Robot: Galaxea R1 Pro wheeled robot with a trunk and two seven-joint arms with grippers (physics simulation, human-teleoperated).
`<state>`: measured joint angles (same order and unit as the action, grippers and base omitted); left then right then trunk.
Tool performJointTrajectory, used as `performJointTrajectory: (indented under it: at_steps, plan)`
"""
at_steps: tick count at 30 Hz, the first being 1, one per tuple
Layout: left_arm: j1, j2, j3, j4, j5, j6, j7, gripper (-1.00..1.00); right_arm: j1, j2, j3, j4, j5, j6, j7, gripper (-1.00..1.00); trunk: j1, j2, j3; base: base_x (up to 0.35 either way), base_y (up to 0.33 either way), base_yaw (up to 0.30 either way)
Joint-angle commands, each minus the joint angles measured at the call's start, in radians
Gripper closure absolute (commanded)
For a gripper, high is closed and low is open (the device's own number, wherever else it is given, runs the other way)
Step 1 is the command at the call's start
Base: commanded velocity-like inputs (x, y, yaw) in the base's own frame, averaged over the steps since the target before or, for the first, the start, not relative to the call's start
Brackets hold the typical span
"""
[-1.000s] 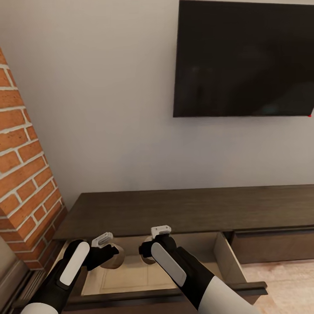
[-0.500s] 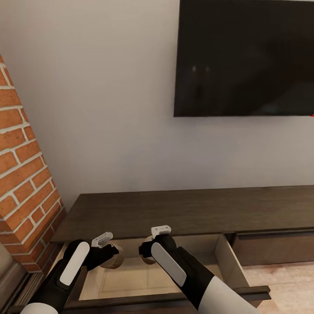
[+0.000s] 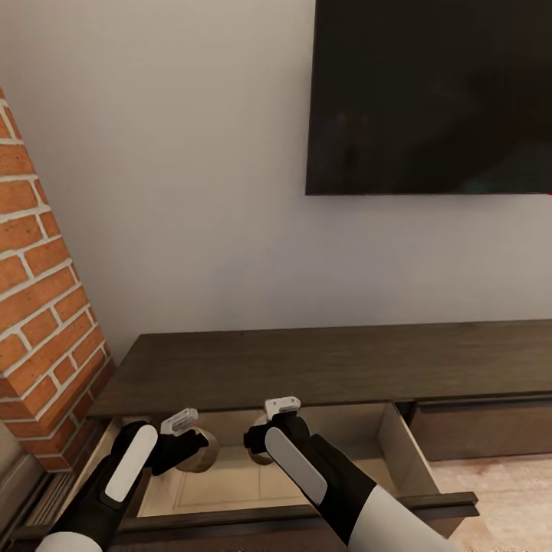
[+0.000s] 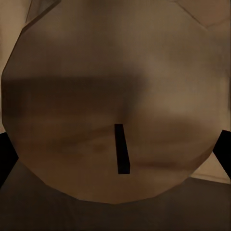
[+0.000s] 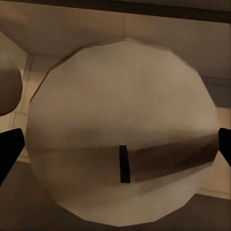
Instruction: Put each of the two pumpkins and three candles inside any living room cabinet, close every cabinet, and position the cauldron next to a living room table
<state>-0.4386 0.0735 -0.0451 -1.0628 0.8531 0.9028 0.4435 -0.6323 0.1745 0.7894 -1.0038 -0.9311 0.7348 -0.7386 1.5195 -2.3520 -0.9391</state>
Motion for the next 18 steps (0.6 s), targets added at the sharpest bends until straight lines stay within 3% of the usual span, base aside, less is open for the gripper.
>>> performJointTrajectory:
  at_steps: [1,9,16,18]
  plan:
    - [-0.002,0.001,-0.003,-0.001,0.009,0.0,0.011,1.0,-0.001,0.0,0.002,-0.001,-0.013,-0.004,-0.011,1.0,0.004,-0.008,-0.004,0.0,0.0,0.0]
    - [-0.039,-0.001,-0.003,0.005,0.0,-0.002,0.026,1.0,-0.001,0.0,0.003,-0.001,-0.009,-0.018,-0.01,1.0,0.034,-0.064,-0.029,0.0,0.0,0.0]
    - [-0.048,-0.025,-0.005,0.011,-0.001,-0.029,0.027,1.0,-0.001,0.0,0.004,-0.001,0.0,-0.023,-0.007,1.0,0.061,-0.113,-0.051,0.0,0.0,0.0]
    - [-0.048,-0.034,-0.005,0.027,-0.016,-0.04,0.028,1.0,-0.001,0.0,0.005,-0.002,0.001,-0.024,-0.007,1.0,0.069,-0.127,-0.057,0.0,0.0,0.0]
